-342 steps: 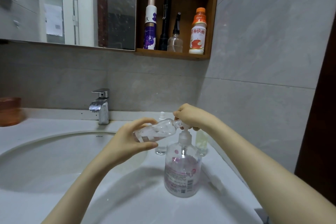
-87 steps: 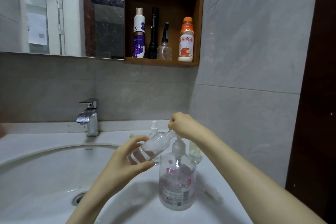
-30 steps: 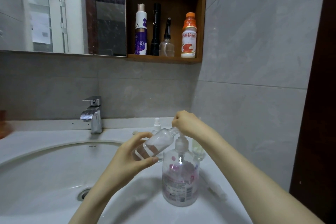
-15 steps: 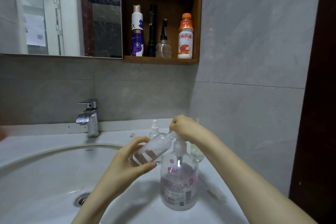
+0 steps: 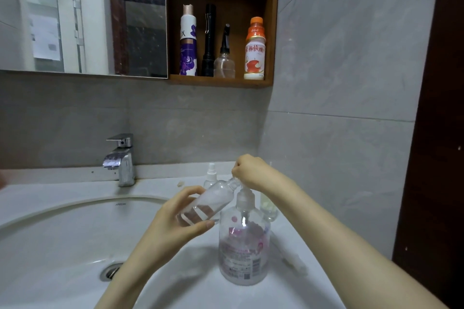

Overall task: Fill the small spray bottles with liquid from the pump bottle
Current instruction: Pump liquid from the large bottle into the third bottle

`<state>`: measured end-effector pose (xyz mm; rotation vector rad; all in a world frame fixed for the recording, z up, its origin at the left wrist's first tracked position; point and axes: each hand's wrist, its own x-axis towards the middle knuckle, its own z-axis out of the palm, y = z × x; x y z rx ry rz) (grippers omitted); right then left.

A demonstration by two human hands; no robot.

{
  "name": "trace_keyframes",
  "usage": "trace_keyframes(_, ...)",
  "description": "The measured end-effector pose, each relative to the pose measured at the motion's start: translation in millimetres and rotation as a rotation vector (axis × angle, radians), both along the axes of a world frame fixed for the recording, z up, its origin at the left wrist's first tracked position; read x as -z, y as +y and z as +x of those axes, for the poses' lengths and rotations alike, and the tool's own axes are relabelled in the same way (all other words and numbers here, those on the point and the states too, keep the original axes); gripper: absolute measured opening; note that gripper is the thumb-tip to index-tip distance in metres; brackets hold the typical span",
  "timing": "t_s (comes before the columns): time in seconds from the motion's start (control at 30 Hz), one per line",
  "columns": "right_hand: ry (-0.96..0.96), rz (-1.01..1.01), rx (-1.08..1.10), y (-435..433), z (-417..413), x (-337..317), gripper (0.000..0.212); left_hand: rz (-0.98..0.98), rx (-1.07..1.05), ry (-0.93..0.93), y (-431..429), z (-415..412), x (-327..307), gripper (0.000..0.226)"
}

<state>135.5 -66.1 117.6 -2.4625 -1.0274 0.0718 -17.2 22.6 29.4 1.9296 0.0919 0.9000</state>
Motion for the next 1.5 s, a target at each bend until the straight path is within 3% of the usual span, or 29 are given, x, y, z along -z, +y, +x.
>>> trace_keyframes(0.47,0.002,-0.044,-0.014,-5.3,-7.1,0.1,0.036,0.032,-0.02,0.027,-4.0,-4.9,-1.5,0.043)
trace_keyframes(0.87,0.005,-0.048,-0.005,-6.6,-10.9,-4.9,0.028,-0.004,-0.011,0.006,-3.4,-4.0,-1.2,0.043)
trace_keyframes(1.07,-0.068,-0.107,0.026,-9.5,-15.5,-13.4,0.032,-0.014,-0.014,0.015,-6.0,-3.8,-1.4,0.044)
trace_keyframes(1.33,0.037,-0.015,-0.017,-11.1,-11.5,-2.2,0.025,-0.012,0.018,-0.005,-6.3,-4.3,-3.5,0.043)
trace_keyframes(1.5,-0.004,-0.028,0.017,-10.3,-10.5,-4.4,0.03,-0.019,-0.015,0.018,-8.3,-5.9,-2.4,0.045)
